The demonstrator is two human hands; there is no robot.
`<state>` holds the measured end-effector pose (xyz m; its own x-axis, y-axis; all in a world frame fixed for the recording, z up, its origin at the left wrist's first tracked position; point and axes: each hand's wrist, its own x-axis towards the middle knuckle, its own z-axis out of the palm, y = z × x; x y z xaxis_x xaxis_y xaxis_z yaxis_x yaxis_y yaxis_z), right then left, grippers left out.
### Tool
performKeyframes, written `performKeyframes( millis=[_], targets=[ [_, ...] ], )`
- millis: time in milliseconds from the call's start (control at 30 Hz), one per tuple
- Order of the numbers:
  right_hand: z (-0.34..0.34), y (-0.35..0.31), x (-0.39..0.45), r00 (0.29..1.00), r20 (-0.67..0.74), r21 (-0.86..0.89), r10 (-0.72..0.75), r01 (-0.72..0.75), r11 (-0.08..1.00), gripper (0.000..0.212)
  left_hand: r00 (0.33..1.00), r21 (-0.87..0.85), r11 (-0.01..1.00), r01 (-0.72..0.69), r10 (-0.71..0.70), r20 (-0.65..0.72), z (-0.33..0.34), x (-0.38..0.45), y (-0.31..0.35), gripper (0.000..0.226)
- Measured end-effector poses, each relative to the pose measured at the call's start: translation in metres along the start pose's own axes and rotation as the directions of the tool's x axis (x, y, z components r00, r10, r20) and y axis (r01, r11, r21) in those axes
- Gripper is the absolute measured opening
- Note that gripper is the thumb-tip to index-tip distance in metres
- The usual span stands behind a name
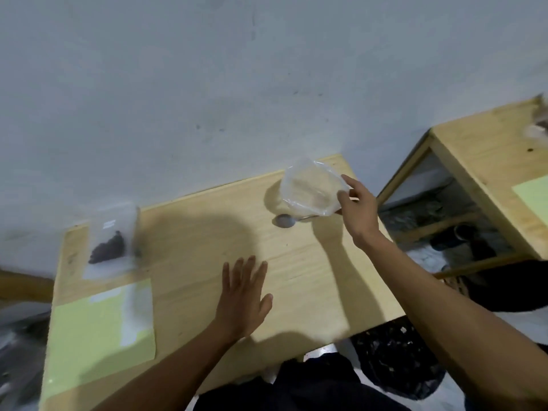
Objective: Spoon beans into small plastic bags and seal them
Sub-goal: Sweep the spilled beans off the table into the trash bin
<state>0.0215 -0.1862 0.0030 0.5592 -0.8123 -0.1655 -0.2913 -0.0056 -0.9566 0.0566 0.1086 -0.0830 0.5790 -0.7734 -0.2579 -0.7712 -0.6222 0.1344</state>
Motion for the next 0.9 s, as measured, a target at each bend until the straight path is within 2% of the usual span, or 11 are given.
performKeyframes(
  millis=[167, 267, 367, 467, 567, 700, 800, 900],
  targets=[
    [-0.074, 0.018, -0.024, 0.971, -0.222, 0.120, 0.090, -0.064, 0.991, 0.035, 0.975, 0.018, 0.976, -0.218, 0.218, -0.029, -0.007, 0.037, 0.039, 0.067],
    [-0.122, 0.038, -0.049, 0.908, -0.388, 0.189, 0.155, -0.087, 0.978, 0.026, 0.949, 0.033, 0.949, -0.314, 0.315, -0.006, -0.008, 0.061, 0.073, 0.069],
    [-0.168, 0.071, -0.078, 0.759, -0.604, 0.232, 0.243, -0.124, 0.965, 0.027, 0.915, 0.074, 0.912, -0.403, 0.403, 0.016, -0.003, 0.079, 0.101, 0.069],
    [-0.204, 0.113, -0.106, 0.580, -0.725, 0.314, 0.371, -0.201, 0.928, 0.032, 0.899, 0.089, 0.895, -0.437, 0.433, 0.065, 0.008, 0.090, 0.119, 0.071],
    [-0.224, 0.153, -0.134, 0.452, -0.750, 0.392, 0.483, -0.284, 0.875, 0.029, 0.900, 0.069, 0.898, -0.434, 0.428, 0.085, 0.016, 0.092, 0.126, 0.073],
    [-0.224, 0.210, -0.167, 0.321, -0.723, 0.469, 0.612, -0.423, 0.776, 0.025, 0.902, 0.069, 0.900, -0.431, 0.426, 0.077, 0.019, 0.094, 0.122, 0.076],
    [-0.214, 0.235, -0.182, 0.255, -0.654, 0.535, 0.712, -0.509, 0.674, 0.025, 0.903, 0.060, 0.902, -0.428, 0.423, 0.073, 0.019, 0.095, 0.120, 0.076],
    [-0.206, 0.237, -0.186, 0.223, -0.624, 0.548, 0.749, -0.559, 0.623, 0.027, 0.903, 0.030, 0.905, -0.425, 0.423, 0.072, 0.021, 0.095, 0.120, 0.077]
  ],
)
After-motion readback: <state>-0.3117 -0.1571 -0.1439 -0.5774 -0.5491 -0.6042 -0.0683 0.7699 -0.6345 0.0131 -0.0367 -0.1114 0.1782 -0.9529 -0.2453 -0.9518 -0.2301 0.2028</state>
